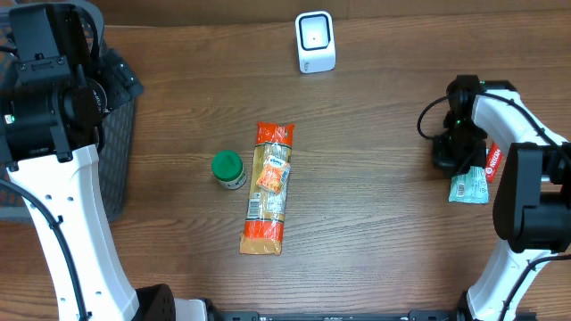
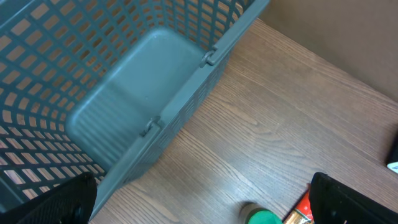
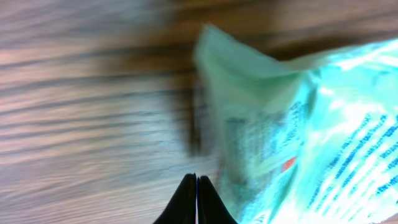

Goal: Scan the item barcode
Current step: 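Open the right gripper and release the teal wrapper, then move the right gripper left over the orange Kleenex pack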

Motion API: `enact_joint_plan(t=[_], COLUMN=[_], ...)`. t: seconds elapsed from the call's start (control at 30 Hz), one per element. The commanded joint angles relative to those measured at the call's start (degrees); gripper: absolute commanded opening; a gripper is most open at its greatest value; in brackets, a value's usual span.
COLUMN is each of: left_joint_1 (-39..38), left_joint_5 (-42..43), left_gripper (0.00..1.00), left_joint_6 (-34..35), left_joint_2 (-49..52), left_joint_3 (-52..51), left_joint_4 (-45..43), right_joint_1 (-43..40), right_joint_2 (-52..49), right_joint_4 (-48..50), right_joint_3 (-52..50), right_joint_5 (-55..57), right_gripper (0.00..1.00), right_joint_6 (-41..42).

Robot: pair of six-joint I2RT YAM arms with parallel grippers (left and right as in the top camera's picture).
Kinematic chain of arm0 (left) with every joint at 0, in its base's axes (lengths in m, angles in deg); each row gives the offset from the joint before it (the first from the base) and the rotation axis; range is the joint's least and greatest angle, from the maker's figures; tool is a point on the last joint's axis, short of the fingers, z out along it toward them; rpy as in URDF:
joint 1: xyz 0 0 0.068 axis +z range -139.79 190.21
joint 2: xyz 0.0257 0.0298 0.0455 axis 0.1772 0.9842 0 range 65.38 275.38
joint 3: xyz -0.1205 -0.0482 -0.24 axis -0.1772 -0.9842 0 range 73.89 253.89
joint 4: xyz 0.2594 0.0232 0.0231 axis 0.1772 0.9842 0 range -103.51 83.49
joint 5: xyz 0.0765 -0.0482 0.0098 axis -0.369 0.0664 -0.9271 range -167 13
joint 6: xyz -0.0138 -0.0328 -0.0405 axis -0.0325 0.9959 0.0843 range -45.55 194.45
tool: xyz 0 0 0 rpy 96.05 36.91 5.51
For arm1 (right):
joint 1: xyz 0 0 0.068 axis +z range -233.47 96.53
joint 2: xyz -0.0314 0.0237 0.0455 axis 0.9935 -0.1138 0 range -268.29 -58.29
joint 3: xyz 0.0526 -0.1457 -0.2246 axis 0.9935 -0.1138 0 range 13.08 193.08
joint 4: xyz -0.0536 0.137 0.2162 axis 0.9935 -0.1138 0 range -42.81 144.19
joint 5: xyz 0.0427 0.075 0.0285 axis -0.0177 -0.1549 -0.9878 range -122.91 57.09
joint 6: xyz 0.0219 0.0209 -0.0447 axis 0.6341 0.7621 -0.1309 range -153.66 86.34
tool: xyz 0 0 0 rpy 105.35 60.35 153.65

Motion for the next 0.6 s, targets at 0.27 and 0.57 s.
enact_joint_plan(t=[0.27, 0.57], left_joint_1=[0.24, 0.24], left_joint_5=[-0.74, -0.74], left_gripper=[1.00, 1.00], left_joint_6=[-0.50, -0.50], left_joint_2=[0.35, 0.35], left_joint_3=[0.61, 0.61], left_joint_4=[-0.04, -0.04], right_joint_1=[12.70, 30.53], right_joint_2=[7.63, 7.37], right_joint_4=[1.46, 17.75], right_joint_3=[7.93, 5.16], right_joint_5=[-38.42, -22.62], right_gripper=[0.38, 0.72], right_joint_6=[0.55, 20.39])
